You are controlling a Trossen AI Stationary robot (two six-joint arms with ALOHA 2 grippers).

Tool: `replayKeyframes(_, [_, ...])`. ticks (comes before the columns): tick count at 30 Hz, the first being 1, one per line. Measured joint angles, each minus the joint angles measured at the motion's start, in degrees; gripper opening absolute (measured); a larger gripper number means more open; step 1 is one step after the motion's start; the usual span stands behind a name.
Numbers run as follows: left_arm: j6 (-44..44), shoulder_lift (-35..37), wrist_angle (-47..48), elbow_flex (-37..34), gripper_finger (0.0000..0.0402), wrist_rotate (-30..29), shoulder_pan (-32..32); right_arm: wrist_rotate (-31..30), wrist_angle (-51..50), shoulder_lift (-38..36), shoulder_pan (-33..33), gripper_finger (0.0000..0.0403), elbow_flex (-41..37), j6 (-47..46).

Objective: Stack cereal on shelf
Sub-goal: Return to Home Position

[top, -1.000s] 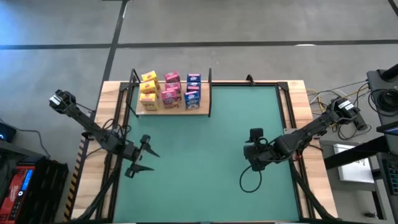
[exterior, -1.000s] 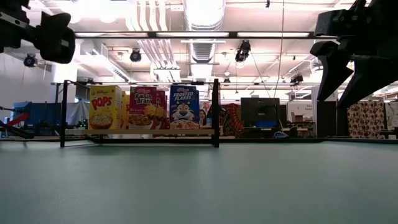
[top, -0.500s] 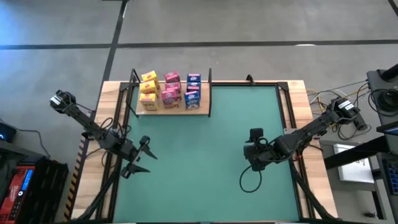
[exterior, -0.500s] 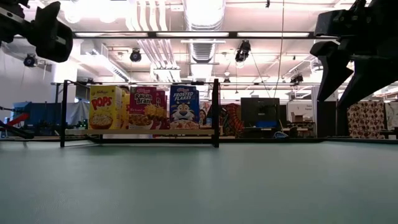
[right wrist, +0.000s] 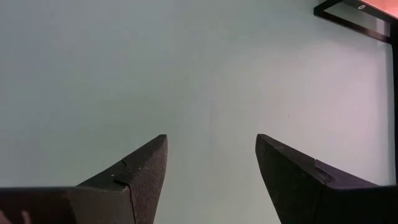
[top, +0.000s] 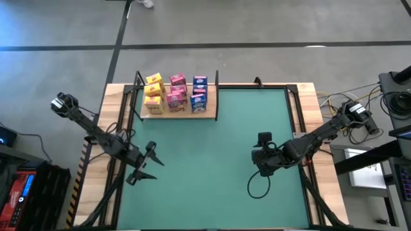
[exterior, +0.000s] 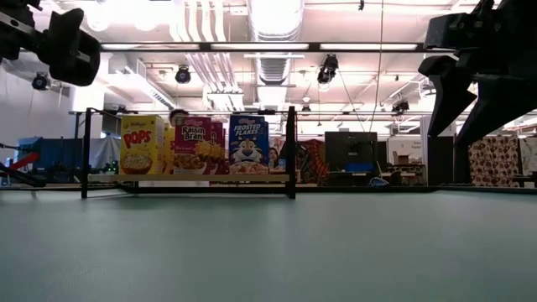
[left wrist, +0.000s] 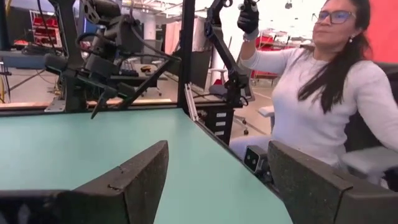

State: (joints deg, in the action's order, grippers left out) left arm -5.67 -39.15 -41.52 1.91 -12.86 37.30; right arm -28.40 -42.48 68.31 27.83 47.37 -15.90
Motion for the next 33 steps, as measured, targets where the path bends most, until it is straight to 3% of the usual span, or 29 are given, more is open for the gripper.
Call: replayKeyframes(33, [0.02,-11.30,-0.09,0.00,0.0259,-0.02,-0.01,0.00,0.00,0.00,0.00,0.0233,0.00,0.00])
